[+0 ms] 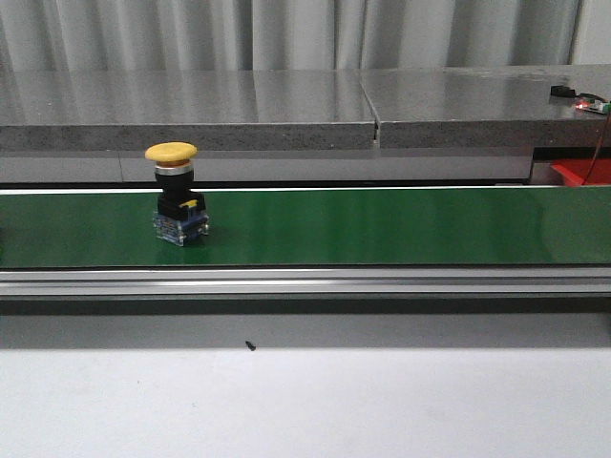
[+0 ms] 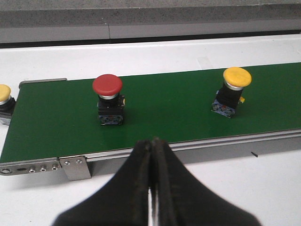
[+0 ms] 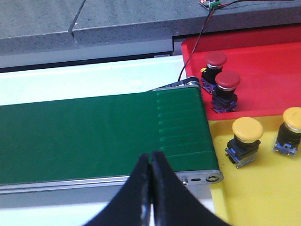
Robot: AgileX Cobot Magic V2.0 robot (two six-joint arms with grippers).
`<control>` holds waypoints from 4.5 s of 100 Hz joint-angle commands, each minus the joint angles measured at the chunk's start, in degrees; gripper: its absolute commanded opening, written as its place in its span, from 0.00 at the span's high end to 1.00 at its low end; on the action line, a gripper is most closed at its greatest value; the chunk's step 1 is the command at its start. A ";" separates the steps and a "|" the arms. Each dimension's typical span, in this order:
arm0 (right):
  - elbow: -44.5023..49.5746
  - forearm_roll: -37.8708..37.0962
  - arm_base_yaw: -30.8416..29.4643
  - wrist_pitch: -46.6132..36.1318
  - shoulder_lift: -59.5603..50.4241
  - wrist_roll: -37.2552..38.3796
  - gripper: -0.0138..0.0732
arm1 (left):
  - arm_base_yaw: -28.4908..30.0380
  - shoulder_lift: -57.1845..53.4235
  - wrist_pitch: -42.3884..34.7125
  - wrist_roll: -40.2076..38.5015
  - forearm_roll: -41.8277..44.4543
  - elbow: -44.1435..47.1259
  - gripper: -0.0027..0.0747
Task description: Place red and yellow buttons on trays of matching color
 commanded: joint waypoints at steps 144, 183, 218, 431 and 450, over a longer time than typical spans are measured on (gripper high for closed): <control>-21.98 -0.45 10.98 2.78 23.45 -10.57 0.92 | -0.46 0.24 -3.48 -0.50 -0.51 -1.37 0.99; -37.47 2.41 19.08 15.86 40.13 -11.01 0.41 | -0.46 0.24 -3.48 -0.50 -0.51 -1.37 0.99; -48.03 4.57 24.52 20.02 51.43 -11.80 0.21 | -0.46 0.24 -3.48 -0.50 -0.51 -1.37 0.99; -41.74 7.91 4.40 27.32 47.00 -15.89 0.68 | -0.46 0.24 -3.48 -0.50 -0.51 -1.37 0.99; -37.13 7.91 -5.14 27.33 44.59 -14.71 0.68 | -0.46 0.24 -3.48 -0.50 -0.51 -1.37 0.99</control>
